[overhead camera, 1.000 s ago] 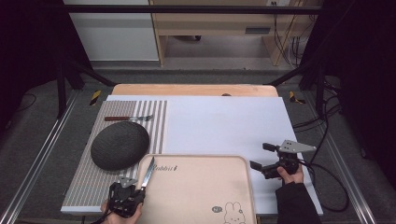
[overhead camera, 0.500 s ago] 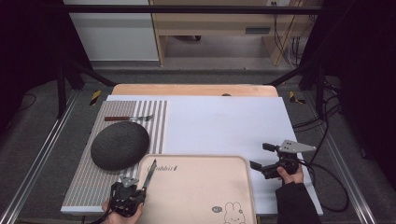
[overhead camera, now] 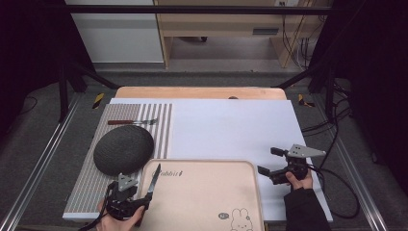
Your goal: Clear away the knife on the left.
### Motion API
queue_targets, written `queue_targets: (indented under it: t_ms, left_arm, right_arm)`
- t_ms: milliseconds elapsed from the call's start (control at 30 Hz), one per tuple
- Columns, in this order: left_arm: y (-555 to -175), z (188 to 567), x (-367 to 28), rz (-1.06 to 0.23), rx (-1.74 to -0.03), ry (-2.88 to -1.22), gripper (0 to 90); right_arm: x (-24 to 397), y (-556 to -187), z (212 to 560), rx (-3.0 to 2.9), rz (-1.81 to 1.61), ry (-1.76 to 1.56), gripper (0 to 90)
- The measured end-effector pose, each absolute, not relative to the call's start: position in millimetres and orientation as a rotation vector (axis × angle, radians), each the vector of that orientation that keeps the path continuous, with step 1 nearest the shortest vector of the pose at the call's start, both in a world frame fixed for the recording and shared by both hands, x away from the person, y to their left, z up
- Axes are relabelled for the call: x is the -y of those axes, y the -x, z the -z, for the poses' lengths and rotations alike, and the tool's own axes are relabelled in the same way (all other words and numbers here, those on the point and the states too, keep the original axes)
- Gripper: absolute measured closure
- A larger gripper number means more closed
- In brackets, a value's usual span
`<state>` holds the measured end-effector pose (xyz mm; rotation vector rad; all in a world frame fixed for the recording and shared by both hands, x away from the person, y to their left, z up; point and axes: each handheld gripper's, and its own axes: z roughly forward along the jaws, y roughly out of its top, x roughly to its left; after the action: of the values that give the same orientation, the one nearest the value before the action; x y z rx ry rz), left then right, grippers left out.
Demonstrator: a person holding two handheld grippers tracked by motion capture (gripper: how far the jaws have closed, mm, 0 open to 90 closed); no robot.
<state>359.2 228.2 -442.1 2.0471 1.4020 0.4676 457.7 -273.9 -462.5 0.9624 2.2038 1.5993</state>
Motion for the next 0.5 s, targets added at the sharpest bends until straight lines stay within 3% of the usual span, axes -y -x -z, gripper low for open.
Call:
queue_targets:
  t_ms: [500]
  left_arm:
    - [-386, 425, -243, -0.428, -1.192, -2.01, 1.7]
  right_arm:
    - [274, -458, 462, -2.2, -1.603, -0.966, 0.4]
